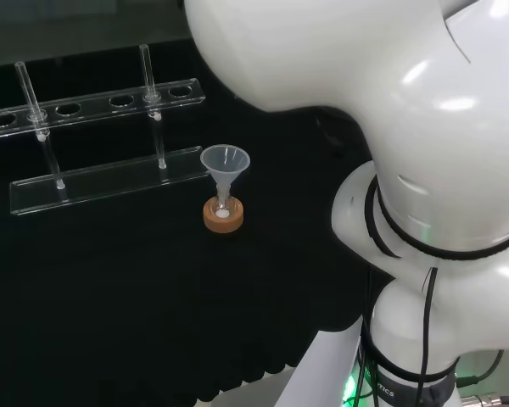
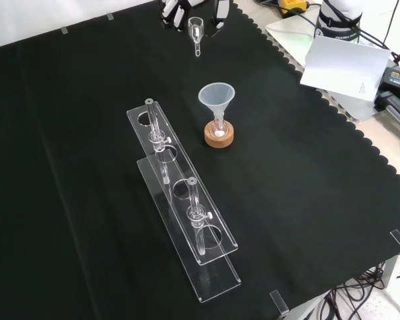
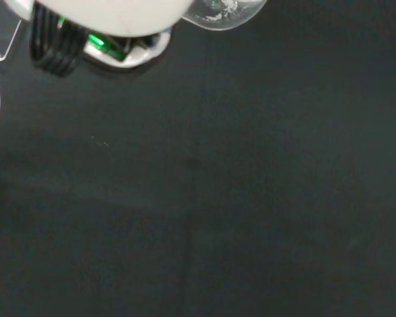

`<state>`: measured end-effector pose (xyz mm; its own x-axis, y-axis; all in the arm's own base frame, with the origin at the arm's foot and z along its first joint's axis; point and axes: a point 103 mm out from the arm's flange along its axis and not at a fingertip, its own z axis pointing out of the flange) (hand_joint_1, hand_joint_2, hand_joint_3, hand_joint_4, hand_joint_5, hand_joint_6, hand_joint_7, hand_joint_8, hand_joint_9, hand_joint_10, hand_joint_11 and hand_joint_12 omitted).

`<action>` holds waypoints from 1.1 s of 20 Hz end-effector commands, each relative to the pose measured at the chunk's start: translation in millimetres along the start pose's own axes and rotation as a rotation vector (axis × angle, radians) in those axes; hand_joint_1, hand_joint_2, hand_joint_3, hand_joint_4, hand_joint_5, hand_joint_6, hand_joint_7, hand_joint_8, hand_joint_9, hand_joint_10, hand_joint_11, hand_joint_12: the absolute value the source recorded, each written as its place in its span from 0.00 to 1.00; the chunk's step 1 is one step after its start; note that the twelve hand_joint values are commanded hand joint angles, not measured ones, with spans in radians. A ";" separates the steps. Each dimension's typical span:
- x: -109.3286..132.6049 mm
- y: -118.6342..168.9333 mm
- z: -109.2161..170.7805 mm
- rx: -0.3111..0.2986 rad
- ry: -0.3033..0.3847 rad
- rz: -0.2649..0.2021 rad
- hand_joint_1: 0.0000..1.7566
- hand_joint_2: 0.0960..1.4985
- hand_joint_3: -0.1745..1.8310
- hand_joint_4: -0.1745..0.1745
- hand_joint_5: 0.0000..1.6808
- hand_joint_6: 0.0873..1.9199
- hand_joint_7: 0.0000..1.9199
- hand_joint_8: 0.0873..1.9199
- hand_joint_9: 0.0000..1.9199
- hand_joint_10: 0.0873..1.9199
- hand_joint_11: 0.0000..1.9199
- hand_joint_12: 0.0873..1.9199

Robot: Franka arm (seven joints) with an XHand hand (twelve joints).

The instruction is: Put the weighing funnel back on the table.

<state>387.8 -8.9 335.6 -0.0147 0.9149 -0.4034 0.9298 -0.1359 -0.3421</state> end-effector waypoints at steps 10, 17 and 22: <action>-32.9 19.3 6.2 0.037 0.063 0.052 0.64 0.37 0.48 0.87 0.72 0.42 0.29 0.31 0.46 0.13 0.42 0.51; -45.2 55.5 17.9 0.069 0.091 0.049 0.64 0.37 0.48 0.87 0.72 0.42 0.29 0.31 0.46 0.13 0.41 0.51; -49.6 87.5 32.2 0.103 0.103 0.038 0.64 0.37 0.48 0.86 0.72 0.42 0.29 0.31 0.46 0.14 0.41 0.51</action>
<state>412.0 -45.6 332.8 0.0455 0.9466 -0.3192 0.9144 -0.1681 -0.3683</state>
